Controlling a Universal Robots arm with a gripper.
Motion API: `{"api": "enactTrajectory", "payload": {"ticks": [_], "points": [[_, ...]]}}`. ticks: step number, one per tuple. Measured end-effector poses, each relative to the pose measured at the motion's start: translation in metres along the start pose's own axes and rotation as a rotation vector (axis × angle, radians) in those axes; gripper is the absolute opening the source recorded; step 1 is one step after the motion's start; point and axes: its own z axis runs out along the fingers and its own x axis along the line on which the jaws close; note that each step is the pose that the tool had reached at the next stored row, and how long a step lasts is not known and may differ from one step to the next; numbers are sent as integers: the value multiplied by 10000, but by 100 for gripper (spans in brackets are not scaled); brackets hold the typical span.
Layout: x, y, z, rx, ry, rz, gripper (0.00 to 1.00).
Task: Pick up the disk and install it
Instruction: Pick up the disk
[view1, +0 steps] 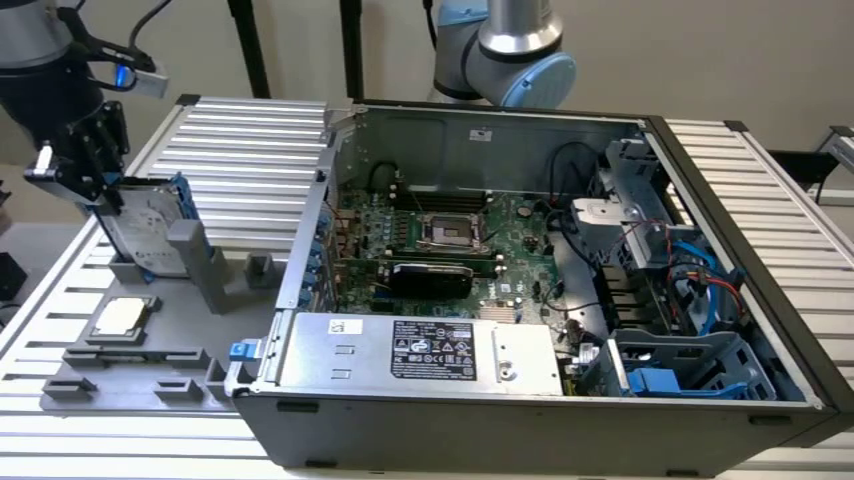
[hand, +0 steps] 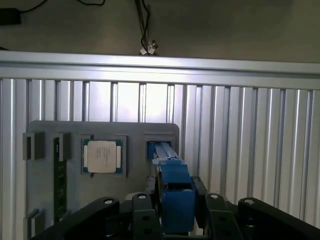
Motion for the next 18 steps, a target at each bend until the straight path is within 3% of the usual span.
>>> {"api": "enactTrajectory", "payload": {"ticks": [2, 3, 12, 18], "points": [[-1, 0, 3, 0, -1, 0, 40], [0, 0, 4, 0, 2, 0, 34], [0, -1, 37, 11, 62, 1, 34], [0, -2, 39, 80, 63, -1, 33]]}}
